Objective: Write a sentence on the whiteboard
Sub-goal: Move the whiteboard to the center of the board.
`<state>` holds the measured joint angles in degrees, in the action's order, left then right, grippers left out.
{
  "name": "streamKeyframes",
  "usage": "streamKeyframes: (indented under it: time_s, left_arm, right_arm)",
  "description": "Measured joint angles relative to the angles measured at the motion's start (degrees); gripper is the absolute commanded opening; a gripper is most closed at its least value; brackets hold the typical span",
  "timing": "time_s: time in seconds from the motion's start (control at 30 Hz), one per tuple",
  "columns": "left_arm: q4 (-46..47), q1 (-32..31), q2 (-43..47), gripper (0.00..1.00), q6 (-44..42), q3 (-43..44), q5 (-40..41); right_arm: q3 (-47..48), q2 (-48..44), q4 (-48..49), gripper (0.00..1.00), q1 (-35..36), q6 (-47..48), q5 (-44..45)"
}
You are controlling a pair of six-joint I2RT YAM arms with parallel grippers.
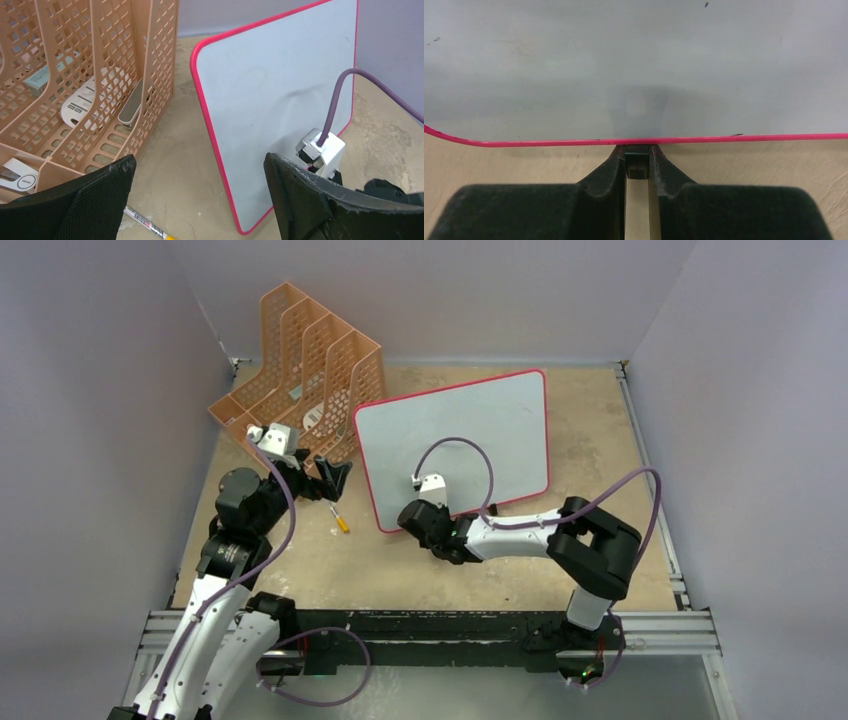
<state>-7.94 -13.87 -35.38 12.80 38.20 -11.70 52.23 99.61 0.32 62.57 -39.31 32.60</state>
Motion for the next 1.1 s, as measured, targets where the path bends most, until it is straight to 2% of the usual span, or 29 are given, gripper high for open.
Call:
streamKeyframes:
  time_s: [0.33,0.67,0.87,1.1]
  left_arm:
    - [-0.35,0.0,0.0,0.97,0.11,0.0,2.12]
    - [-1.07,0.0,-0.44,1.0,2.78,0.0,6.8]
    - [-2.54,0.0,-2.43,1.0,5.29,0.26,11.34]
    - [-8.37,0.0,-9.22,0.98,9.77,3.93,16.85]
  right_arm:
    - [-2.19,-2.16,-1.79,0.0,4.68,-4.52,0.98]
    - [-3.08,-6.03,-5.51,0.41,6.45,-7.32,0.42]
    - [-3.08,-11.3,-7.15,0.55,6.54,-7.82,0.24]
    - [-3.17,-21.27,-8.37,0.73,6.54,-6.54,1.6]
